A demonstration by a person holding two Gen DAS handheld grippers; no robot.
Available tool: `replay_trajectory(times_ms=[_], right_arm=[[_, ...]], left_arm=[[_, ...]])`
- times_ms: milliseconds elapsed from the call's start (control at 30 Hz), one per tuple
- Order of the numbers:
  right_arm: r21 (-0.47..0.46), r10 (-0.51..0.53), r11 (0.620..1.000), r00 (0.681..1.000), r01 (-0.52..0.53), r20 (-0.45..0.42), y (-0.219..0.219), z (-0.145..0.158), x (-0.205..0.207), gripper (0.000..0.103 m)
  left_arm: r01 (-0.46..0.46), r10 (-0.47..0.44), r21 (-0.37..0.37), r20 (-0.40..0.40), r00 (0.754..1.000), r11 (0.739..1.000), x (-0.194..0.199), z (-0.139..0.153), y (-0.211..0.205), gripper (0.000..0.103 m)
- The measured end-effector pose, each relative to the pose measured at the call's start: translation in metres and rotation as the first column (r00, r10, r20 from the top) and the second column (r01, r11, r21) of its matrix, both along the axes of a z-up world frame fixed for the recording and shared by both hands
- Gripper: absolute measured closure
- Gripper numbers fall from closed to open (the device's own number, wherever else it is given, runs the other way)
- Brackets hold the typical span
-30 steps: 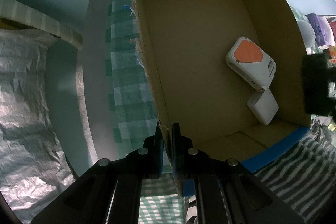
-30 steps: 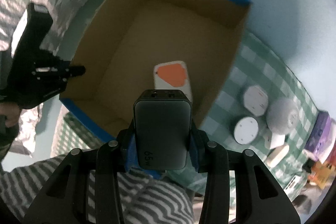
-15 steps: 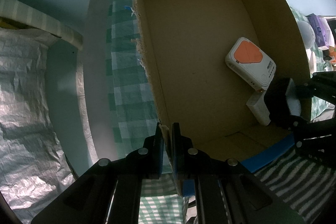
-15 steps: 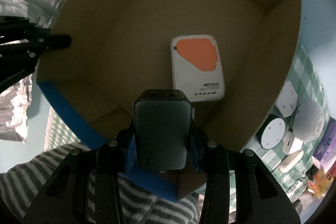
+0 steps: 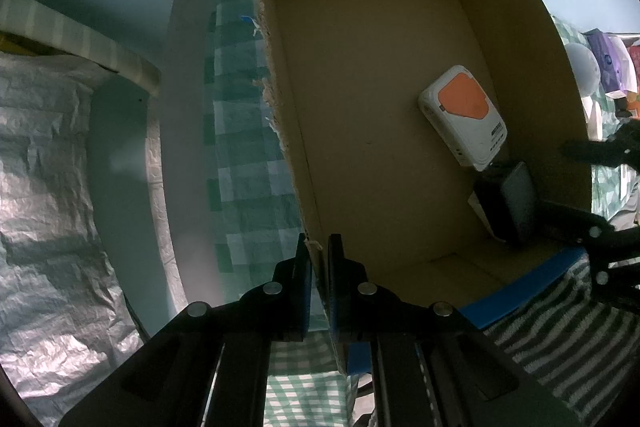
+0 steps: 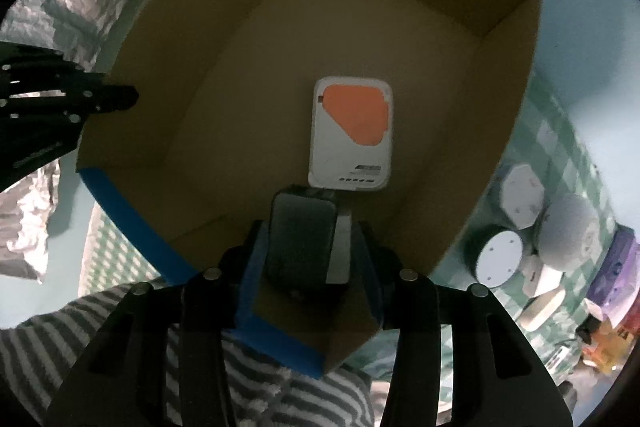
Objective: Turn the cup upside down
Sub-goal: 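Lower the black device into the box and open the right tool, then move the right tool back over the table to the white round disc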
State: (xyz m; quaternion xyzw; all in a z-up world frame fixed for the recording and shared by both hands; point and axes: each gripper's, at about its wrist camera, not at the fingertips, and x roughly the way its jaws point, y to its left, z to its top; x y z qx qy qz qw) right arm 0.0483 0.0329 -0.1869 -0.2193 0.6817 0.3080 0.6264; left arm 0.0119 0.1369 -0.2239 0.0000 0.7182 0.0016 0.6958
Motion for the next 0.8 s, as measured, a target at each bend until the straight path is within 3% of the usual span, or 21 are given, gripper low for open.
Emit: replay_trajectory(times_ms=[433,800], right_arm=[[0.060,-0.090,0.994,0.993,0.086,0.074,-0.040,0.044,0.024,0.046],[0.032,-0.235,0.972,0.968,0.233,0.086,-0.093,0.040,0.044,0.046]], left_arm=[[0.003,-0.003,0.005,0.002,1.000,1.000,-0.001,0.001,0.000,0.097],[0.004,-0.004,0.006,0.002,1.000,1.000,-0.001,0.003,0.001,0.097]])
